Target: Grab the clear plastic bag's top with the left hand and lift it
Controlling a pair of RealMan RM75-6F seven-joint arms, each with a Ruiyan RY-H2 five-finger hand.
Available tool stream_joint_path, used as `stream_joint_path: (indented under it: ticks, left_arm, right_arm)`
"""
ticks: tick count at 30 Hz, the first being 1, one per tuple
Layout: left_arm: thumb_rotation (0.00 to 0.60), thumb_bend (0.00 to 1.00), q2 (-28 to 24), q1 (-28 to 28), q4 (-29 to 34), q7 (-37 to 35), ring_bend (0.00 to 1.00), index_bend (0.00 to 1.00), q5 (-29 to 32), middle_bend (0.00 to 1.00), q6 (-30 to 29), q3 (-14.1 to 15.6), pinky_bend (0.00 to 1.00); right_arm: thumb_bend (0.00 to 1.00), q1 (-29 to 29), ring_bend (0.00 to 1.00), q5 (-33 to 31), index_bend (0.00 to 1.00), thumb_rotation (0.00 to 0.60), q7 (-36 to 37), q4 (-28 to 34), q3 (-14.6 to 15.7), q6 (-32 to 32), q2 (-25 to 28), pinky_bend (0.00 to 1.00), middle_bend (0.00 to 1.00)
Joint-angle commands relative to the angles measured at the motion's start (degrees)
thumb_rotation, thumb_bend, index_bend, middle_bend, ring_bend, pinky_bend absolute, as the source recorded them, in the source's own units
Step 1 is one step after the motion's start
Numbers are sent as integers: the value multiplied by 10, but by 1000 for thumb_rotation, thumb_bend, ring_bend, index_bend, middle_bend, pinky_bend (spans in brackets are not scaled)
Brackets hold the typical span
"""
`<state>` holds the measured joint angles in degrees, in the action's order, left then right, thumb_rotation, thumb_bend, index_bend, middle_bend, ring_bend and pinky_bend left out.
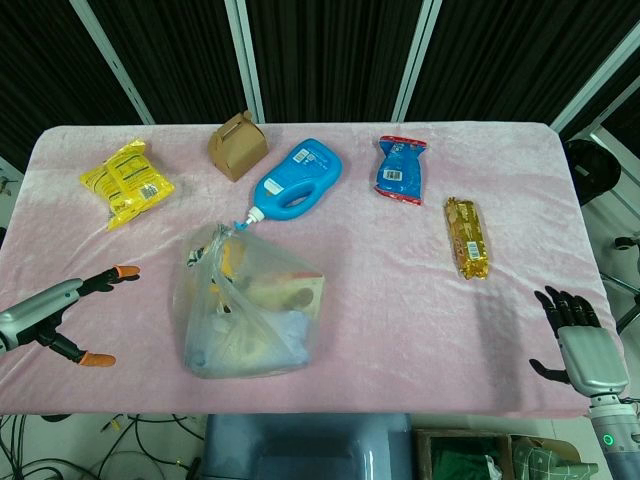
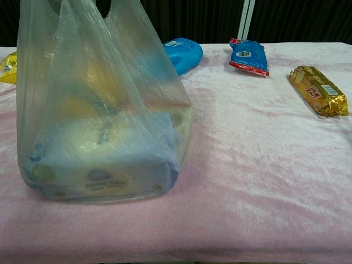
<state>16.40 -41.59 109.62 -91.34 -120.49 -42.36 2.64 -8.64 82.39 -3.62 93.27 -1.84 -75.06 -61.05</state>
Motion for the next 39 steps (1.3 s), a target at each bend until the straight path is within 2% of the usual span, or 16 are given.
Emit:
stream_joint_path:
  ticks: [1,24,32,39]
  left_arm:
    - [600,109,0,-3,-2,-4,30,15,-3,63,-2,3,89]
    - [600,108,-1,-21,3,-15,30,15,3,64,-12,9,91]
    - [600,108,-2,-54,19,-34,31,24,32,69,10,-14,98]
    - [600,108,-4,-103,37,-41,41,34,57,83,64,-48,113]
  right_arm:
    - [132,0,0,0,0,600,0,0,0,0,0,31,0]
    - [133,1,0,0,0,600,1,1,0,-1,1,31,0]
    - [133,0,0,-1,0,600,1,0,0,1,0,31,0]
    - [135,0,0,-3,0,600,2,-1,0,2,0,31,0]
